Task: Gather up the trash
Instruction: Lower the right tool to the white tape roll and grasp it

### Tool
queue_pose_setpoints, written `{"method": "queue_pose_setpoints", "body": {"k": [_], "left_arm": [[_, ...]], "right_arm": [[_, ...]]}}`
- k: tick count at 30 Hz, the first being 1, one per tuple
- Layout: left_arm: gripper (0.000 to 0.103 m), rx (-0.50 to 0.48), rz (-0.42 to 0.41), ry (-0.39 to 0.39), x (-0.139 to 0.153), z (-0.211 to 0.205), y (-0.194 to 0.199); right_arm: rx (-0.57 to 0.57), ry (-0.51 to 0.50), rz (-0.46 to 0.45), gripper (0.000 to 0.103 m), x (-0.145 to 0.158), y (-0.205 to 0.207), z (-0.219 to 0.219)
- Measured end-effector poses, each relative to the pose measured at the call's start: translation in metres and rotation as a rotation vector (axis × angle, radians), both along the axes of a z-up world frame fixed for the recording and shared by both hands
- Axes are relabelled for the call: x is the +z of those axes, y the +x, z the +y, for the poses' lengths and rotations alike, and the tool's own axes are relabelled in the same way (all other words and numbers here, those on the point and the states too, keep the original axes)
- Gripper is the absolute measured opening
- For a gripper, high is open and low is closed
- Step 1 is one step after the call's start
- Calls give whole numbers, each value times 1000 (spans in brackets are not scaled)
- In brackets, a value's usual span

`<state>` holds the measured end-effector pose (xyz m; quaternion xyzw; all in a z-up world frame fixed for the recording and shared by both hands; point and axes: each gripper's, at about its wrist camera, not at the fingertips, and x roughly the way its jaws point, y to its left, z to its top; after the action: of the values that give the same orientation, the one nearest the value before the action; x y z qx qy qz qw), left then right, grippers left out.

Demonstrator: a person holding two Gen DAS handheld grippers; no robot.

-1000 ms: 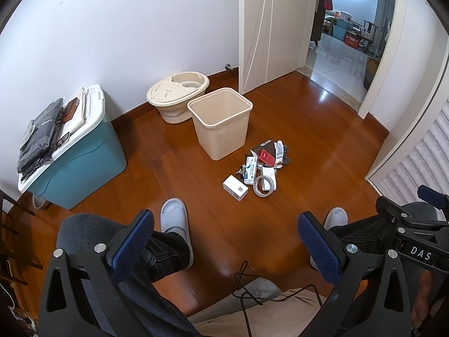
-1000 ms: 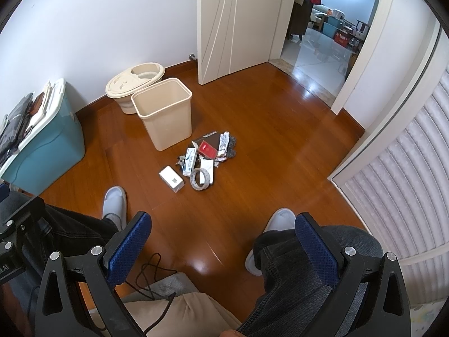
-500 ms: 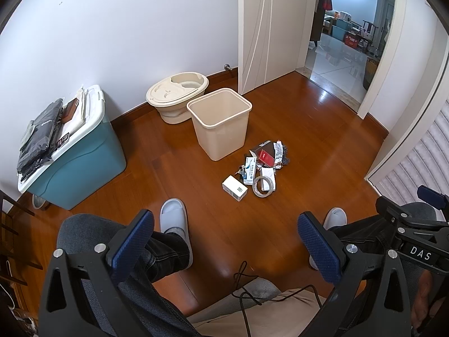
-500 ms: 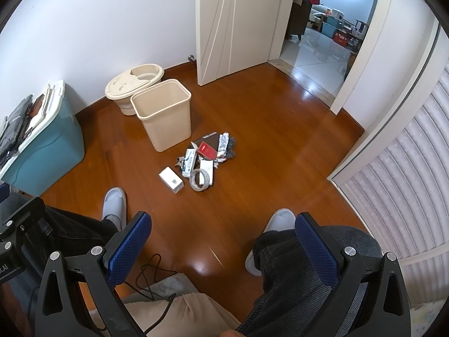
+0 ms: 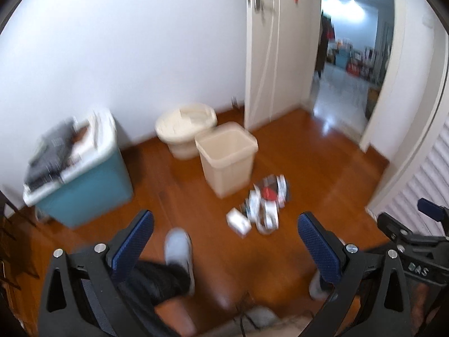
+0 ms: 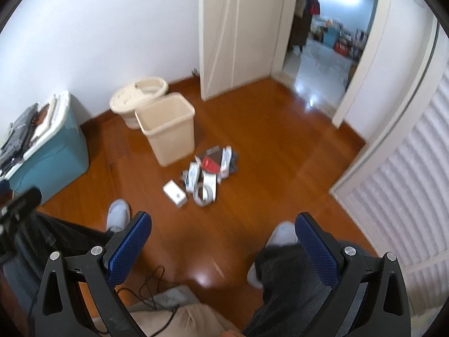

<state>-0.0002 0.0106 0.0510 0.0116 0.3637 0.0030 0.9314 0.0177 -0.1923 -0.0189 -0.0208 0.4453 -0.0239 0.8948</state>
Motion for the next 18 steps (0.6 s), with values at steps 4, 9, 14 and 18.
{"method": "queue_pose_setpoints", "body": {"k": [4,9,14,18], "left_arm": [[103,-25,-205,32,30,-6,-2],[103,-167,-77,105,-37,-15,56],[103,-157,35,183,-116,-24,122],[103,-114,142,191,-192,-22,185]], "right_arm": [[40,-25,-294,103,52,-19,2],[80,60,-250,103,8,19,-14],[-51,222,216,103,-99,87,-34],[-13,197,429,103,-173,165,-21]]}}
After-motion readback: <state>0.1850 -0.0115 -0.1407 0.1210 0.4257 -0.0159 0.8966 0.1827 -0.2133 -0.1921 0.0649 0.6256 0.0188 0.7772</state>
